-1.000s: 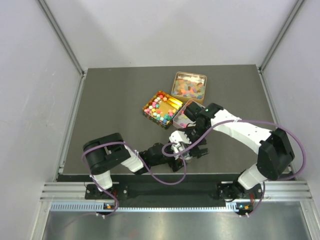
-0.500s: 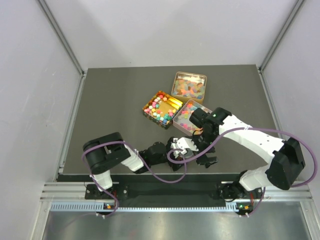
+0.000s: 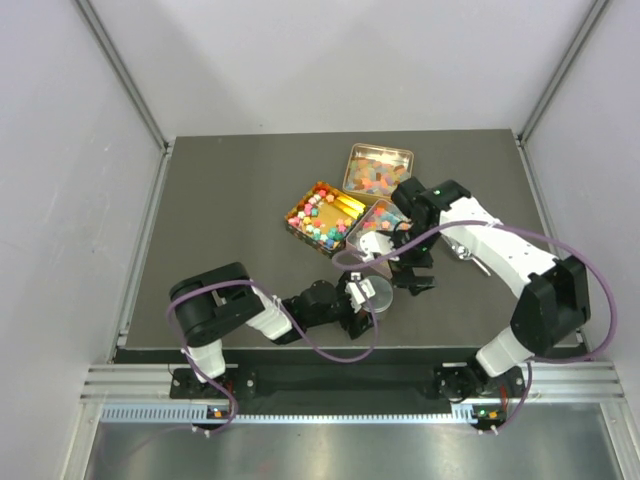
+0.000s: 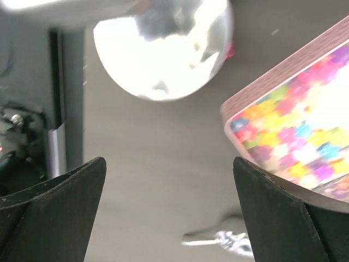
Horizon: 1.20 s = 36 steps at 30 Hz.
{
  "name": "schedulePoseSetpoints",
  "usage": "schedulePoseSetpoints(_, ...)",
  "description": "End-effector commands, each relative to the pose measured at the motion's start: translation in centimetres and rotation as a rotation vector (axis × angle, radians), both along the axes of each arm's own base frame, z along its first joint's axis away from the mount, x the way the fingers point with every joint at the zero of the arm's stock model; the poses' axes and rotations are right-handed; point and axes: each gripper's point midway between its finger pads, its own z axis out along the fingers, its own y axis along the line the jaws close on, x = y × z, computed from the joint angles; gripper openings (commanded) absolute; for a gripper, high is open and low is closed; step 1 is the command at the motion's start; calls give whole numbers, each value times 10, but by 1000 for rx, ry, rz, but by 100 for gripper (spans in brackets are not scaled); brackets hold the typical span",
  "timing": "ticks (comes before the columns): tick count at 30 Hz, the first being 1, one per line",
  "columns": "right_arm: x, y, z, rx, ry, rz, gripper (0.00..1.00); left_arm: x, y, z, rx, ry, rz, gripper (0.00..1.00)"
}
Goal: Pack the candies
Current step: Screw the bottle lid onto the packing bottle.
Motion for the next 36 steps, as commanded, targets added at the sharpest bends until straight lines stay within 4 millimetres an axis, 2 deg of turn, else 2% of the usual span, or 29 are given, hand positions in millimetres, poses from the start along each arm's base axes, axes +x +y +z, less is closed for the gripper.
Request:
schedulePoseSetpoints(1, 21, 29, 4, 90, 3, 13, 100, -4, 24, -40, 151, 56, 24, 24)
schedulePoseSetpoints(9, 13, 60, -7, 181, 108, 111, 100, -2, 24, -37, 146, 38, 30, 24)
schedulePoseSetpoints(20, -12, 79, -7, 197, 163, 230, 100, -2, 24, -36, 142, 31, 28, 24)
schedulePoseSetpoints(29, -33, 68, -15, 160, 176, 223, 100, 4, 27, -34, 146, 11, 53, 24)
schedulePoseSetpoints(36, -51, 53, -7, 149, 165, 170, 100, 2, 25, -34, 142, 19, 47, 25)
